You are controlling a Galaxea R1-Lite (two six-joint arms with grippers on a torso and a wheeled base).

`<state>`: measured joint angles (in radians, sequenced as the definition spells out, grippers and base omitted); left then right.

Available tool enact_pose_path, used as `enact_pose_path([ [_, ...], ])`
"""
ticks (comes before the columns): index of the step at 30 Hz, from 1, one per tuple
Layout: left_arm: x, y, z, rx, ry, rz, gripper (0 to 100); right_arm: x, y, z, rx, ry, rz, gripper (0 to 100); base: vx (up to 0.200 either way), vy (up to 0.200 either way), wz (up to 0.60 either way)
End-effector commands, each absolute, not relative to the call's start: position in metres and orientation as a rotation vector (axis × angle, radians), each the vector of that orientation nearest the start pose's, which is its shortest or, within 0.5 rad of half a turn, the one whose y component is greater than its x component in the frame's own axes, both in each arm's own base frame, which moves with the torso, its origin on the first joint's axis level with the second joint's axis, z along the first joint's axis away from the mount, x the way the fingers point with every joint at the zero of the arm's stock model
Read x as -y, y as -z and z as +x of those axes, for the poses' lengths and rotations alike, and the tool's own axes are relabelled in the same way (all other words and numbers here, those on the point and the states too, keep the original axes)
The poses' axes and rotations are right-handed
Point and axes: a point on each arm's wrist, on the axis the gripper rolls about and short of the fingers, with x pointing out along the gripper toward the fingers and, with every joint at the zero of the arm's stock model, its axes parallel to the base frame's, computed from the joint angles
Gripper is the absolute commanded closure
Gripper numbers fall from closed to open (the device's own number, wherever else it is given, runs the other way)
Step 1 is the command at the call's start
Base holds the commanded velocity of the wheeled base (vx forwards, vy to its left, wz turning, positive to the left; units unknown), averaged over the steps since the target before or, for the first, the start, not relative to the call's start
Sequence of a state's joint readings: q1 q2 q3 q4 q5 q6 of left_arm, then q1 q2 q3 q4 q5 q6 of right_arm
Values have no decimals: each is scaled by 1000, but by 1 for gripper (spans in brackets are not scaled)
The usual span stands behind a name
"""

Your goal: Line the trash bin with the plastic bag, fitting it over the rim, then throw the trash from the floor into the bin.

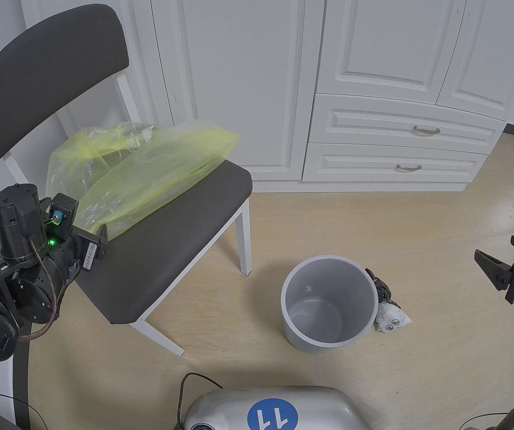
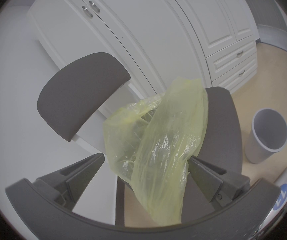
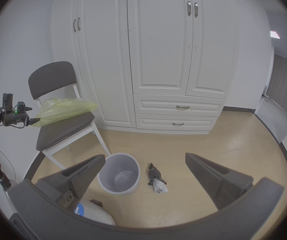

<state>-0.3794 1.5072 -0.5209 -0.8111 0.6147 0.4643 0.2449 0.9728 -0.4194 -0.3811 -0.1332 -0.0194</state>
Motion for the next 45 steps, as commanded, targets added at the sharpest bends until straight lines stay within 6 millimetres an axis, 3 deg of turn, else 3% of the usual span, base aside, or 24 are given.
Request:
enact_pose_path([
  [1,79,-174,227,-217,-173,538,0,-26,-203,116,-165,-115,-52,0,0,0,0],
  [16,87,-154,226,-261,-59,431,0,-26,-202,116,-171,-130,-51,0,0,0,0],
  [28,75,-137,237,-331,-92,478,0,-27,-201,116,-175,-139,-51,0,0,0,0],
  [33,73,-149,235,-240,-112,465,0,-26,-201,116,-174,-138,-49,0,0,0,0],
  [39,62,-168,212,-229,-104,448,0,-26,-202,116,-174,-138,-49,0,0,0,0],
  [45,47,-178,220,-221,-153,423,0,-26,-203,116,-168,-138,-47,0,0,0,0],
])
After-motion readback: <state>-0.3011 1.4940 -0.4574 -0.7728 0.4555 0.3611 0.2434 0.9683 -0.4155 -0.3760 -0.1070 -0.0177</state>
